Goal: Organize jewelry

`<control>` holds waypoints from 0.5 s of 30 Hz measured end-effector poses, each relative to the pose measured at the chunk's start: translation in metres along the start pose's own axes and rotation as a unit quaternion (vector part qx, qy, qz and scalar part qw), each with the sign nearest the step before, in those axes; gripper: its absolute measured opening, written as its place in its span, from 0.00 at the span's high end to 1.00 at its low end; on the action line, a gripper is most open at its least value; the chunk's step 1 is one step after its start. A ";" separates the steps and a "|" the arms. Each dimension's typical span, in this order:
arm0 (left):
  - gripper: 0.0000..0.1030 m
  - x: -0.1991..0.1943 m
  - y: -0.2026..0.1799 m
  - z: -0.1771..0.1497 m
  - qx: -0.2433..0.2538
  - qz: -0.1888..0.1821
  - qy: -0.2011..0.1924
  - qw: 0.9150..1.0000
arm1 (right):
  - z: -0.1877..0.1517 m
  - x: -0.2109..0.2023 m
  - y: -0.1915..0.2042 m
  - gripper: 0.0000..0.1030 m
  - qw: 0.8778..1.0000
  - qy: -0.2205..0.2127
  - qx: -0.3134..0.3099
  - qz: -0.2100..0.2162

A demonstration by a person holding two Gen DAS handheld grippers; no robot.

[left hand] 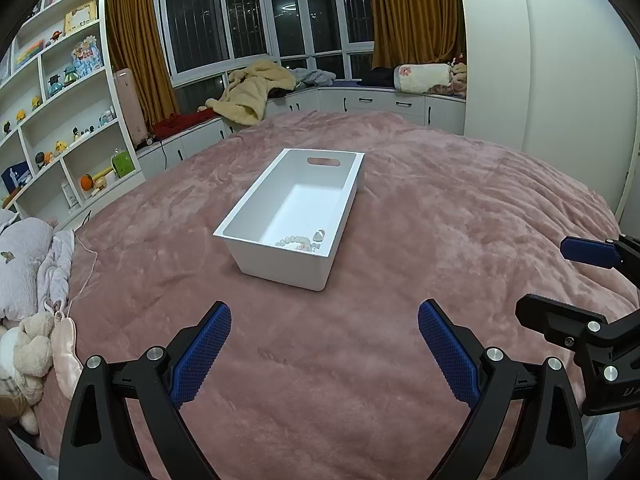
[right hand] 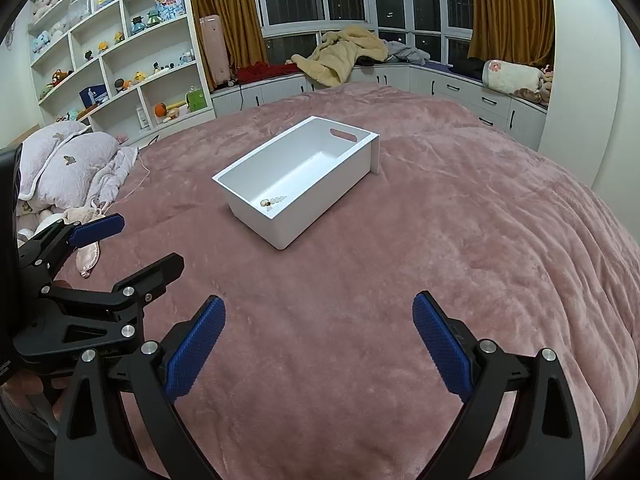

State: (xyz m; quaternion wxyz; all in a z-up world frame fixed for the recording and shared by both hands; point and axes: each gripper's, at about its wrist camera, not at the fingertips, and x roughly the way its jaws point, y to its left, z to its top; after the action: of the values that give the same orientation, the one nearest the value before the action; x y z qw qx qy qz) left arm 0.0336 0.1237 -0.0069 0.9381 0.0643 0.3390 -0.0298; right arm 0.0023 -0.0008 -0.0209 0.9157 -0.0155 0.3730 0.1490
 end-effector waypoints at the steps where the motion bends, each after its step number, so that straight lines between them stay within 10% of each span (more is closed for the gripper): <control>1: 0.07 0.000 0.000 0.000 0.000 -0.002 0.001 1.000 | 0.000 0.000 0.001 0.09 1.000 0.000 0.000 0.001; 15: 0.07 -0.001 -0.001 -0.005 0.012 -0.006 0.005 1.000 | 0.000 0.001 -0.001 0.09 1.000 0.002 0.006 -0.001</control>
State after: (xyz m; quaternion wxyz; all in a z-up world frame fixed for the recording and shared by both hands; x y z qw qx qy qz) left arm 0.0302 0.1230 -0.0102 0.9355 0.0733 0.3433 -0.0395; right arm 0.0035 -0.0013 -0.0220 0.9152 -0.0110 0.3757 0.1455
